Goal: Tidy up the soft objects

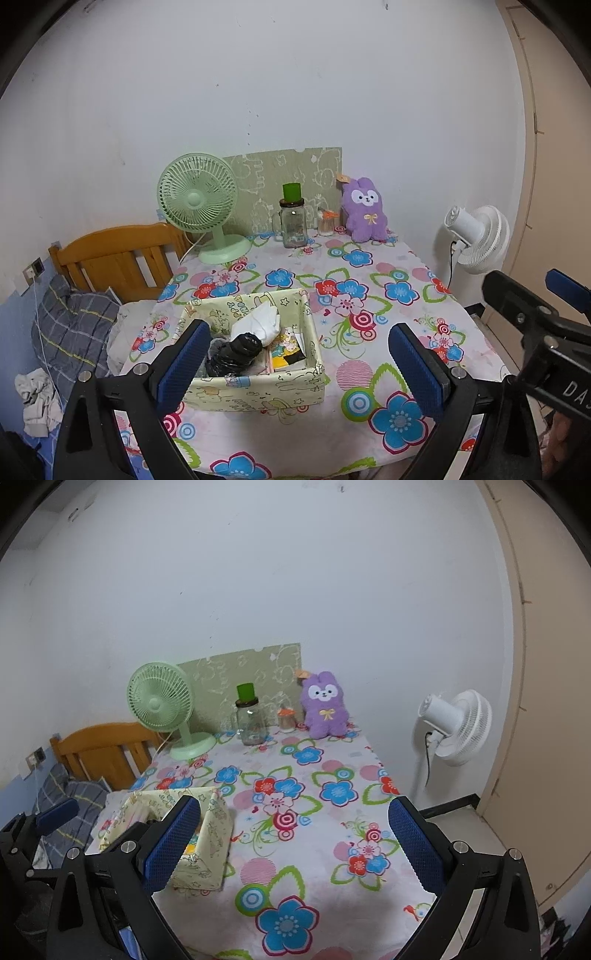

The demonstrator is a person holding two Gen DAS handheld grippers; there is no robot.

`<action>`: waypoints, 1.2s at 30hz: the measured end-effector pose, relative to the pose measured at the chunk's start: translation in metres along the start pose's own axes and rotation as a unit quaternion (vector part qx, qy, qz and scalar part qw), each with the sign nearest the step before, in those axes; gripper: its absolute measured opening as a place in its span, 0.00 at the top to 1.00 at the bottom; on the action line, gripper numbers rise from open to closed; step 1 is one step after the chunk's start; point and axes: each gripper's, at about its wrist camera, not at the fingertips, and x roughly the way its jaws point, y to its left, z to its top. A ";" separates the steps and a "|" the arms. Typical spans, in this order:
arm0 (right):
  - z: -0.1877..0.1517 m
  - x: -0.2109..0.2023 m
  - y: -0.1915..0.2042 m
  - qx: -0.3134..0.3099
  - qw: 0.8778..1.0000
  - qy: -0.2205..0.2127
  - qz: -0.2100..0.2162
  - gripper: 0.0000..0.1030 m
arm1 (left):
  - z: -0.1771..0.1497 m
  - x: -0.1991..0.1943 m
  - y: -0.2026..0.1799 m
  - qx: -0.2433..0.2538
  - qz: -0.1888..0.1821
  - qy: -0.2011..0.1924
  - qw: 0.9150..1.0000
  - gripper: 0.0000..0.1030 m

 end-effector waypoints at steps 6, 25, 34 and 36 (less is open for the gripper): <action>-0.004 -0.010 -0.002 0.004 1.000 -0.009 -0.006 0.00 | -0.003 -0.005 0.007 -0.007 0.003 -0.004 1.000 0.04; -0.001 -0.012 0.010 -0.014 1.000 -0.014 0.006 0.00 | -0.004 -0.014 0.018 -0.021 0.012 -0.016 1.000 0.04; -0.001 -0.011 0.015 -0.022 1.000 -0.016 0.007 0.00 | -0.004 -0.015 0.025 -0.032 0.015 -0.016 0.999 0.04; 0.000 -0.010 0.015 -0.023 1.000 -0.015 0.008 0.00 | -0.004 -0.016 0.026 -0.033 0.016 -0.016 0.999 0.04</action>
